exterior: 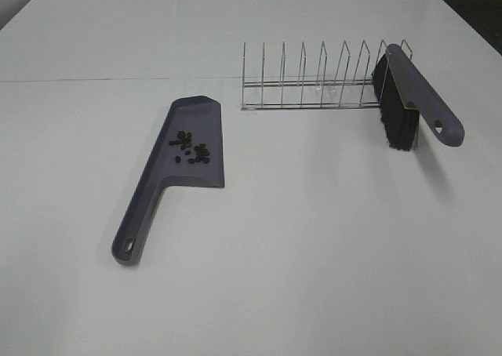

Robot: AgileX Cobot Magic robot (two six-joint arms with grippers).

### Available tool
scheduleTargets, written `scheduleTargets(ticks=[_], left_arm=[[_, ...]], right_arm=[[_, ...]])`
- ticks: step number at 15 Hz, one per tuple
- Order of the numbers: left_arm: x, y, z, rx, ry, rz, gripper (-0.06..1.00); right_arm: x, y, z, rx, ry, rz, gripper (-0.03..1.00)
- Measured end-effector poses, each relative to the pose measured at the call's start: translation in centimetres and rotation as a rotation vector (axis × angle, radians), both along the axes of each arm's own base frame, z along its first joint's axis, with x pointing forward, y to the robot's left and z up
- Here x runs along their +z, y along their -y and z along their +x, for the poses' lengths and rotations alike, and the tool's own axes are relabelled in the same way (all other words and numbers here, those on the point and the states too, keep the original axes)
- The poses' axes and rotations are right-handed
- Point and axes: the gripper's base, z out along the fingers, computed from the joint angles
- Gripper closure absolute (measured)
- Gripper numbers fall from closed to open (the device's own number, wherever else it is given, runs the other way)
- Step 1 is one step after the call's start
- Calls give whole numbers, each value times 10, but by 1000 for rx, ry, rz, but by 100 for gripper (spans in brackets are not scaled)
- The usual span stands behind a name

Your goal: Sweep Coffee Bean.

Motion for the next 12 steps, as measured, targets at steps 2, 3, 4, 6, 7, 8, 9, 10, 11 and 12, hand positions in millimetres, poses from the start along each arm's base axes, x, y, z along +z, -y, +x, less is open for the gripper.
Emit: scheduleTargets(ticks=[2,3,4,6,7,8,9,10,11,12], left_arm=[[0,1,0,62,0,-1,36],[0,1,1,117,0,-1,36],[0,1,1,172,0,-1,36],[0,2,2,250,0,-2,36],[0,2,2,285,0,-2,36],[0,2,1,329,9,-4,36],[0,2,1,335,9,-4,36],[0,2,1,335,9,-4,36],[0,2,1,335,9,-4,36],[0,2,1,335,9,-4,36]], right_arm=[[0,0,0,0,0,0,18],[0,0,0,0,0,0,18],[0,0,0,0,0,0,18],[0,0,0,0,0,0,18],[0,0,0,0,0,0,18],[0,0,0,0,0,0,18],[0,0,0,-1,0,-1,18],[0,0,0,-1,0,-1,18],[0,0,0,-1,0,-1,18],[0,0,0,-11,0,0,18]])
